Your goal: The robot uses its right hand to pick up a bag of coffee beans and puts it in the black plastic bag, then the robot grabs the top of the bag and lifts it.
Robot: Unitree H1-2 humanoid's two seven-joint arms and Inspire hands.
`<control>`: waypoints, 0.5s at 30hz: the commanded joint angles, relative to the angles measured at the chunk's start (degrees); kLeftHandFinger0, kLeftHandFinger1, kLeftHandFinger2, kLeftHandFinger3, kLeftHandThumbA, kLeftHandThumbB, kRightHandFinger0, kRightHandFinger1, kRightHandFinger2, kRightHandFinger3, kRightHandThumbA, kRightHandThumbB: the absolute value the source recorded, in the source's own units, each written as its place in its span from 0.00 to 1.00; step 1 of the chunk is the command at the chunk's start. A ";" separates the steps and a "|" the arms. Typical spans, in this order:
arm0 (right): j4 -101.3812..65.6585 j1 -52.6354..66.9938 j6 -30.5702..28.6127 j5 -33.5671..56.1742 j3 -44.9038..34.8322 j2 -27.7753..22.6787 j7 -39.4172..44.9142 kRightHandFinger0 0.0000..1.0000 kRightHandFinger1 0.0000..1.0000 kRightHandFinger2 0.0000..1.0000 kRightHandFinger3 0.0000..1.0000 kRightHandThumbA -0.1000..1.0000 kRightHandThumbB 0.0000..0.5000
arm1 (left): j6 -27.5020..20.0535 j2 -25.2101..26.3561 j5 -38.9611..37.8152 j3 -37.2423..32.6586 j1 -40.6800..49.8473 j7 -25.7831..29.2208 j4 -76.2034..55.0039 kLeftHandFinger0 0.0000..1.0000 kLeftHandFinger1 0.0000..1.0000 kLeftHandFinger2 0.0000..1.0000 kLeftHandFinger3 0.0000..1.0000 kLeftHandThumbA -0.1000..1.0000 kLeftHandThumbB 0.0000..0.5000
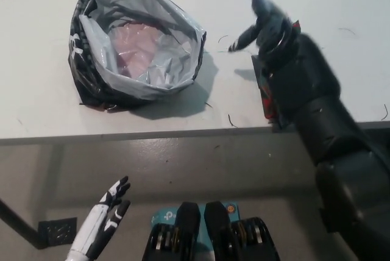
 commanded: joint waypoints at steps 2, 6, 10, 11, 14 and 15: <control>-0.26 0.50 1.89 4.53 0.03 1.10 -4.76 1.00 1.00 1.00 1.00 1.00 0.79 | -2.62 0.59 1.40 -0.08 1.25 0.07 -1.66 1.00 1.00 1.00 1.00 1.00 0.44; 0.63 2.01 2.00 5.24 0.74 1.94 -6.10 1.00 1.00 1.00 1.00 1.00 0.81 | -2.53 0.61 2.37 -0.11 2.02 0.34 -2.03 1.00 1.00 1.00 1.00 1.00 0.44; 1.89 1.93 2.00 3.08 1.87 1.93 -9.29 1.00 1.00 1.00 1.00 1.00 0.82 | -3.07 0.65 2.24 0.27 2.22 0.39 -1.77 1.00 1.00 1.00 1.00 1.00 0.45; 1.38 1.76 2.00 1.54 2.12 1.67 -9.80 1.00 1.00 1.00 1.00 1.00 0.84 | -3.05 0.67 2.29 0.34 2.22 0.39 -1.74 1.00 1.00 1.00 1.00 1.00 0.45; -0.52 1.46 2.00 -1.23 2.80 0.87 -11.15 1.00 1.00 1.00 1.00 1.00 0.84 | -3.16 0.75 2.07 0.52 2.22 0.23 -1.53 1.00 1.00 1.00 1.00 1.00 0.45; -0.88 1.30 2.00 -2.18 3.12 0.64 -11.75 1.00 1.00 1.00 1.00 1.00 0.86 | -3.01 0.74 2.10 0.58 2.33 0.24 -1.60 1.00 1.00 1.00 1.00 1.00 0.45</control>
